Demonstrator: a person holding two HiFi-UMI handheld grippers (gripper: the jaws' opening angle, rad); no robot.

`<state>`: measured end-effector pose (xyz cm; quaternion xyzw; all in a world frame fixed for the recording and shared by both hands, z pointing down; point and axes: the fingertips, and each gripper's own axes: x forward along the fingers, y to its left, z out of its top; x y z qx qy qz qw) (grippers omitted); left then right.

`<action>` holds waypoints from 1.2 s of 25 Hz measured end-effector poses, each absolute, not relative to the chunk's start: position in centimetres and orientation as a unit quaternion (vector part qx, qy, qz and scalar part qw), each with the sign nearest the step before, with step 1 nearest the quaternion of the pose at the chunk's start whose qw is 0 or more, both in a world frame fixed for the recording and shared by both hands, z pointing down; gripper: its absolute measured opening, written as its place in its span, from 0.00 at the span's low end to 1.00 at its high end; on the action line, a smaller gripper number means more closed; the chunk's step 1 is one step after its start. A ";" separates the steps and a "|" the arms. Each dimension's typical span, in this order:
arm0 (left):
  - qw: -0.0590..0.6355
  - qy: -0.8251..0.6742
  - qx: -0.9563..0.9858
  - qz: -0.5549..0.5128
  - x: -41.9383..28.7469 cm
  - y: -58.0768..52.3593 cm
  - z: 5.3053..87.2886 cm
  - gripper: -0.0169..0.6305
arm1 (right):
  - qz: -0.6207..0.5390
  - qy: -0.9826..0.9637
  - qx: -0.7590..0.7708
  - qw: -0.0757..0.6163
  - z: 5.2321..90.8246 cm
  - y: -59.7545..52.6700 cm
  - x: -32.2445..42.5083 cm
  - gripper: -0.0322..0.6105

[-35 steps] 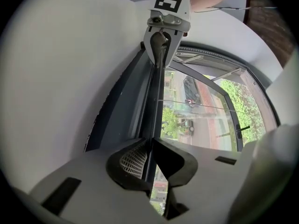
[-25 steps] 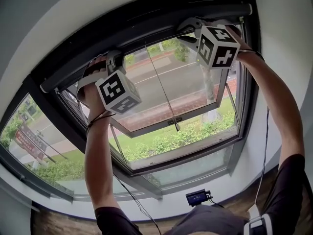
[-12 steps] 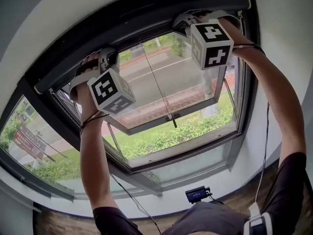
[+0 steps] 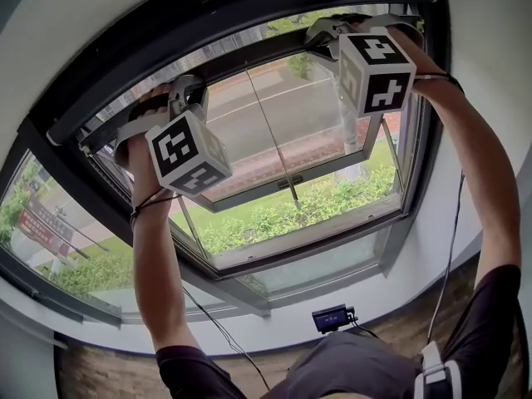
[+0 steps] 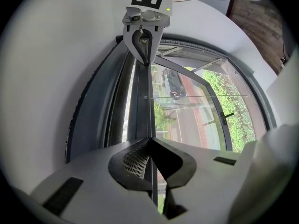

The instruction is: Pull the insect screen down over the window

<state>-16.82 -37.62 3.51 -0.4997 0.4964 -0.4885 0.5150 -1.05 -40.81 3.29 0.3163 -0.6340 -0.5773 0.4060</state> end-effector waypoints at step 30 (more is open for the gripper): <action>0.431 0.429 -0.588 -0.533 -16.0 -37.0 26.7 0.06 | -0.468 -0.718 0.219 0.466 25.8 -40.2 0.1 0.09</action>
